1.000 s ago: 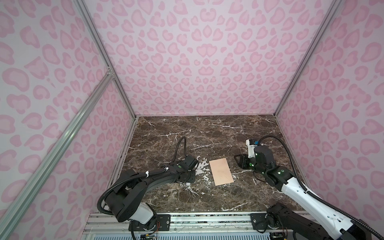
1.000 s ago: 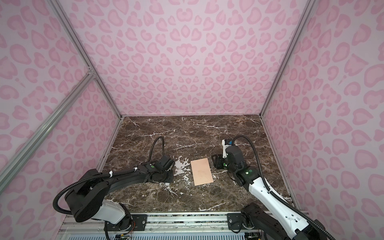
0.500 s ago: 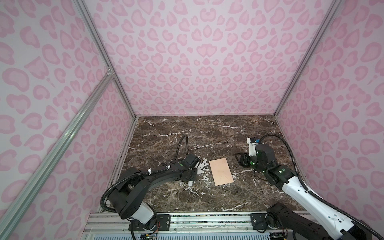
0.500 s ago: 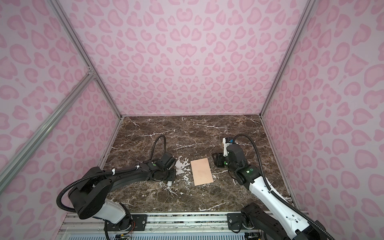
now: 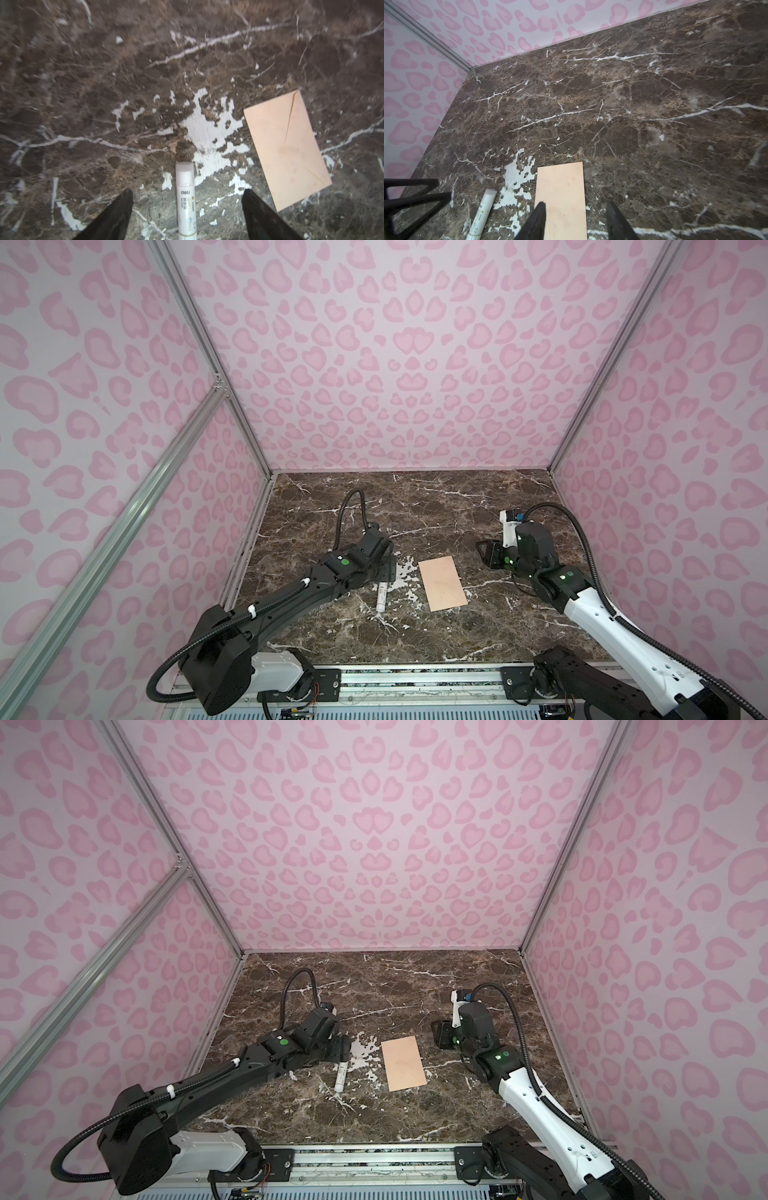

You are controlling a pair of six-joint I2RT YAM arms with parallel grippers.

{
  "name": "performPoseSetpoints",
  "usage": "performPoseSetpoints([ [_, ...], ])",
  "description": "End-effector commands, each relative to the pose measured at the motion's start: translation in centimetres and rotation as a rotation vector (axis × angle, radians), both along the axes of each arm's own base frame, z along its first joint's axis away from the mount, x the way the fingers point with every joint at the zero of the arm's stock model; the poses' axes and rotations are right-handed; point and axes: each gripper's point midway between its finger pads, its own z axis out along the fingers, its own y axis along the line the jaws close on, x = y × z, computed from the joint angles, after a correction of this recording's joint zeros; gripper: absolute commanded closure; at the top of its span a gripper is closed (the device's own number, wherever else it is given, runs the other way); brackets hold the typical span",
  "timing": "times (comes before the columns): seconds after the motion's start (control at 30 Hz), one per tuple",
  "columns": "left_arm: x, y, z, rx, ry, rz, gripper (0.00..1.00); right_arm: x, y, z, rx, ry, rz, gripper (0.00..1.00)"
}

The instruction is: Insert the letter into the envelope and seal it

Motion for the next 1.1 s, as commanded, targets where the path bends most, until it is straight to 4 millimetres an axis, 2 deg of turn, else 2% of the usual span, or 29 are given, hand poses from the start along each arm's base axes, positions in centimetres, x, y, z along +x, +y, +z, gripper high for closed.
performPoseSetpoints([
  [0.0, 2.8, 3.1, 3.6, 0.067, -0.184, 0.090, 0.08, 1.4, -2.3, 0.4, -0.086, -0.061, -0.080, 0.51],
  [0.1, 4.9, 6.6, 6.2, 0.075, -0.355, 0.206, 0.01, 2.5, -5.2, 0.7, -0.192, -0.144, -0.191, 0.50],
  [0.2, 6.3, 10.4, 7.5, 0.082, -0.515, 0.338, 0.02, 3.1, -7.7, 1.0, -0.285, -0.281, -0.277, 0.48],
  [0.37, 6.4, 16.1, 6.8, 0.138, -0.662, 0.544, 0.02, 2.7, -11.1, 0.6, -0.453, -0.501, -0.376, 0.42],
  [0.5, 5.3, 20.0, 5.5, 0.267, -0.690, 0.690, 0.02, 3.1, -14.1, -1.7, -0.486, -0.439, -0.458, 0.41],
  [0.6, 4.9, 21.8, 4.5, 0.299, -0.693, 0.738, 0.03, 3.6, -14.9, -3.4, -0.514, -0.407, -0.476, 0.40],
  [0.73, 4.9, 23.0, 4.3, 0.314, -0.724, 0.750, 0.02, 4.2, -15.4, -4.4, -0.510, -0.422, -0.486, 0.39],
  [0.8, 5.0, 23.7, 3.6, 0.337, -0.717, 0.750, 0.03, 4.6, -15.5, -4.9, -0.504, -0.425, -0.483, 0.39],
  [1.0, 5.8, 24.6, 1.0, 0.310, -0.734, 0.720, 0.03, 6.2, -15.1, -5.2, -0.467, -0.476, -0.461, 0.38],
  [1.07, 6.5, 24.6, 1.2, 0.326, -0.747, 0.700, 0.03, 6.7, -15.1, -6.1, -0.449, -0.481, -0.458, 0.39],
])
